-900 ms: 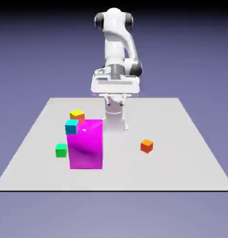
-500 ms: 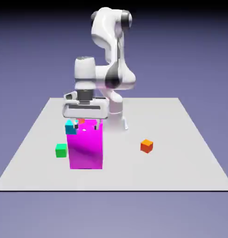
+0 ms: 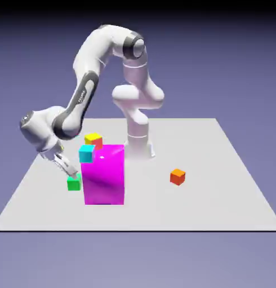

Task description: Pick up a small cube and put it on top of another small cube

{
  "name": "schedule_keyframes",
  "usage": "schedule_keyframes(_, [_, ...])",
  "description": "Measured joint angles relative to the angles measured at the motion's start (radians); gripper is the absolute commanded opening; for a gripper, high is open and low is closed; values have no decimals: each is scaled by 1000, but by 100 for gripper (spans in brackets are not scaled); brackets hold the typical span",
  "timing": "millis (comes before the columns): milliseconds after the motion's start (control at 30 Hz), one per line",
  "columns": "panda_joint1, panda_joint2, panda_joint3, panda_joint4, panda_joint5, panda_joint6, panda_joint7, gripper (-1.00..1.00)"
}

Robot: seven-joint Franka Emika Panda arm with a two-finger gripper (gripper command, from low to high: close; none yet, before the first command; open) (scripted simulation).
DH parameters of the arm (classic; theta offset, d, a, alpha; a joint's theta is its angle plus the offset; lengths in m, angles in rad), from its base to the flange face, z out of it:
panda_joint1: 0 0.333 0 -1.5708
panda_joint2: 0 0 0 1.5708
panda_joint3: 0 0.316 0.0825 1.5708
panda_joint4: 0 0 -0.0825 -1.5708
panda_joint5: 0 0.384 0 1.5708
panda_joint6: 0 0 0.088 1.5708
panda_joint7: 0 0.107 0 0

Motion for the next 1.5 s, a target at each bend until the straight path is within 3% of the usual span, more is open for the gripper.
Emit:
schedule_keyframes(367, [-75, 388, -236, 195, 302, -462, -12, 0])
schedule_keyframes(500, [-47, 419, -204, 126, 365, -387, -43, 0])
schedule_keyframes(533, [-35, 429, -191, 100, 385, -358, -53, -100])
schedule_keyframes(700, [-85, 389, -232, 202, 320, -470, -10, -100])
schedule_keyframes(1133, [-271, 104, 237, 367, 365, -622, 136, -100])
schedule_keyframes(1500, [-26, -152, 181, 318, -79, -748, 56, -100])
